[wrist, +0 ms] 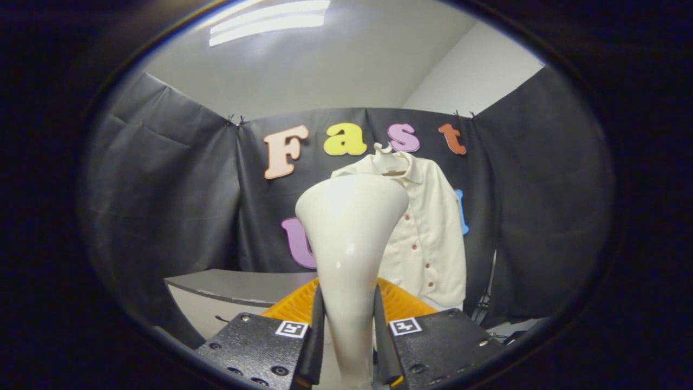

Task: Iron the clothes twice with a garment steamer, once on the left side and once on the right side.

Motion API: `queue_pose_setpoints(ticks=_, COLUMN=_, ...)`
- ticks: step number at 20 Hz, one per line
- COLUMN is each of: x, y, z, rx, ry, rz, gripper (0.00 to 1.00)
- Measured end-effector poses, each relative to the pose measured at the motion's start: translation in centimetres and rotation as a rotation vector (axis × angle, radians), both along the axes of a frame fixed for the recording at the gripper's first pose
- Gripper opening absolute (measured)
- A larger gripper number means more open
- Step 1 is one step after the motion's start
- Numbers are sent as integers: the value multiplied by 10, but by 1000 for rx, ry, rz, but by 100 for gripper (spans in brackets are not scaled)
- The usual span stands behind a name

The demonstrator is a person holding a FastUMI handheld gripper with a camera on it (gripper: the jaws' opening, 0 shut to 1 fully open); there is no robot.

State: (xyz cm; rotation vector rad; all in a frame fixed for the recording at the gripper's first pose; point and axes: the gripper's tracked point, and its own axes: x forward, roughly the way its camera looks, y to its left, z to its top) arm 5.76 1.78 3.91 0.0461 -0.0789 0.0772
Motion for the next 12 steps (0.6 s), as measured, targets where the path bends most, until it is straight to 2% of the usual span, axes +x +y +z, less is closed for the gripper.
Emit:
queue_pose_setpoints(ticks=5, x=-25, y=36, z=-9, rx=46, ry=-31, rz=-16, gripper=40)
queue_pose_setpoints(ticks=12, x=-77, y=41, z=-11, rx=53, ry=-81, rz=-48, gripper=40)
